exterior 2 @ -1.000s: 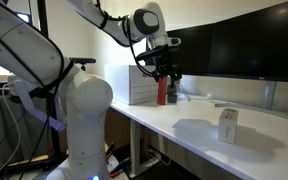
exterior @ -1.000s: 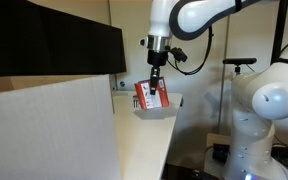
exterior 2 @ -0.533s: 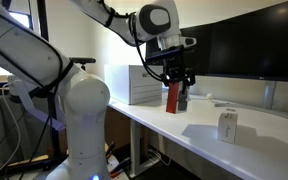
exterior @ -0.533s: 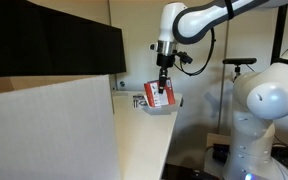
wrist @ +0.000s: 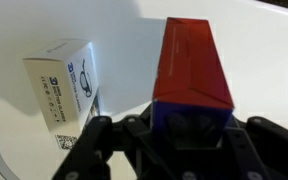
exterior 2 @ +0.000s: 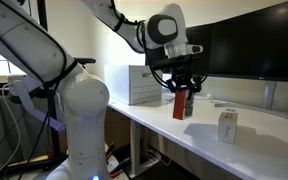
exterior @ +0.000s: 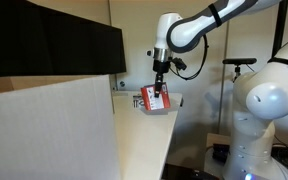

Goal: Remove the boxes from the storage box

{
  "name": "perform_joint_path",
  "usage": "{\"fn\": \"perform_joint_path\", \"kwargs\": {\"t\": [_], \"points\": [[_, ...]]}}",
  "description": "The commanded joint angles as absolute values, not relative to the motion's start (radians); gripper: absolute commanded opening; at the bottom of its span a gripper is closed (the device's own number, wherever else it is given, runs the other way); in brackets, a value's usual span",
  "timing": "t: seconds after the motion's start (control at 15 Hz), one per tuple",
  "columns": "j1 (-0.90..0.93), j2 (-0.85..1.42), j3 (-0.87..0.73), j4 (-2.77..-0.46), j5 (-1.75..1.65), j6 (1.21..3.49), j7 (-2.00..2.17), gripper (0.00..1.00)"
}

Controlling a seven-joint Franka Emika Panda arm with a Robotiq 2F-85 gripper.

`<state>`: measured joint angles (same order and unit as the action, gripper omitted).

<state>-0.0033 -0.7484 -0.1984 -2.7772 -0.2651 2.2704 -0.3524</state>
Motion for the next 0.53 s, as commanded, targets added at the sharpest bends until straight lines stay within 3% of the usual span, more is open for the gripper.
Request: {"fn": "perform_joint_path", "kwargs": {"t": [0.0, 0.47], "points": [[-0.053, -0.652, -0.196, -2.751, -0.302, 2.346, -0.375, 0.17], [-0.114, -0.546, -0.200, -2.696, -0.335, 2.375, -0.375, 0.17]]}}
